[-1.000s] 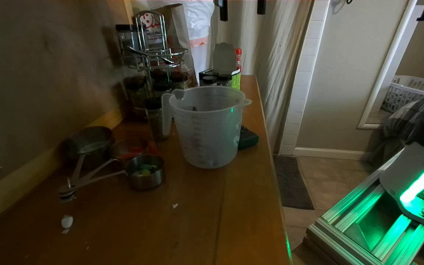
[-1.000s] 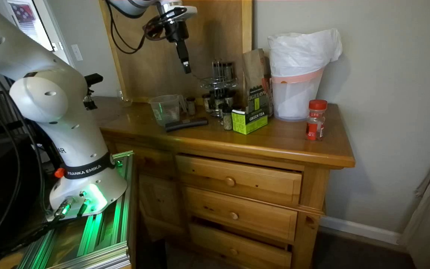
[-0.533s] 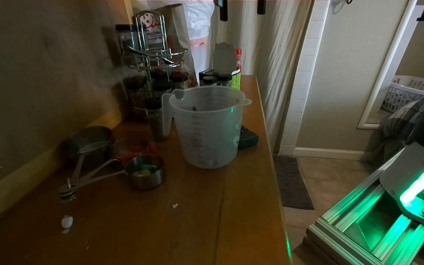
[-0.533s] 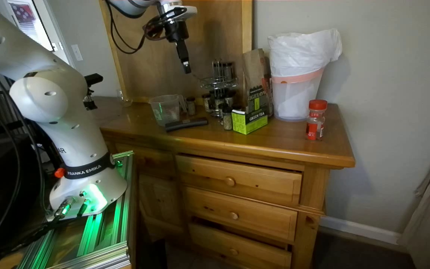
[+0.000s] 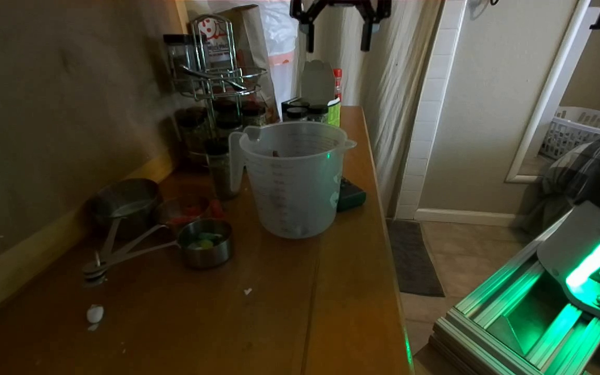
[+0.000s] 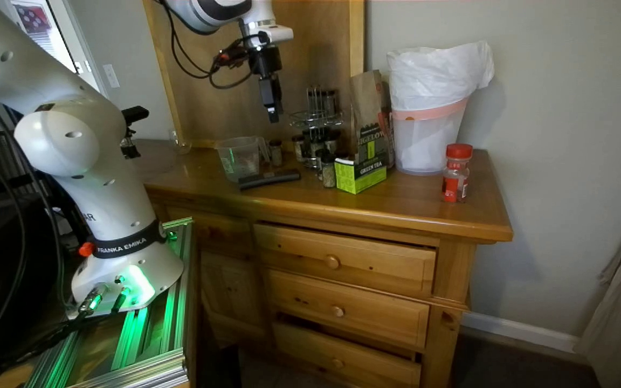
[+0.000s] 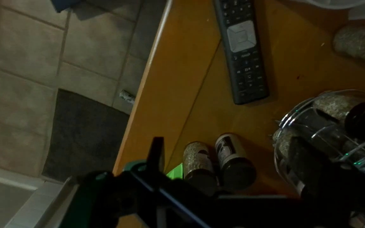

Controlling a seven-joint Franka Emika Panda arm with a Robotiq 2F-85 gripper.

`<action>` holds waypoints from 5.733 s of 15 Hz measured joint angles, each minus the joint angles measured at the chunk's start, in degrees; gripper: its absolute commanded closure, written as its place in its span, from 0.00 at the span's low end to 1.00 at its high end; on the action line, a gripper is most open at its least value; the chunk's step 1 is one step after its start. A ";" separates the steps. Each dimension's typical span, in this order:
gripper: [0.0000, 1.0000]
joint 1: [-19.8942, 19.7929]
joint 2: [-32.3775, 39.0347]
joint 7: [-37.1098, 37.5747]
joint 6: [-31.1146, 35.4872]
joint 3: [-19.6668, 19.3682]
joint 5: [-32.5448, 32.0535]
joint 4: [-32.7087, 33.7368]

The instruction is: Put the remote control in the clear jug.

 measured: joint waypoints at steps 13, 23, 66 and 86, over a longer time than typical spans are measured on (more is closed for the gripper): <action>0.00 5.84 10.38 -8.33 9.71 -4.21 7.59 -4.71; 0.00 5.98 23.43 -7.16 12.43 -3.50 -0.47 4.08; 0.68 11.00 17.24 -14.55 13.81 -5.36 -2.60 -0.98; 0.68 6.60 -7.66 1.72 -2.43 4.55 -11.78 1.79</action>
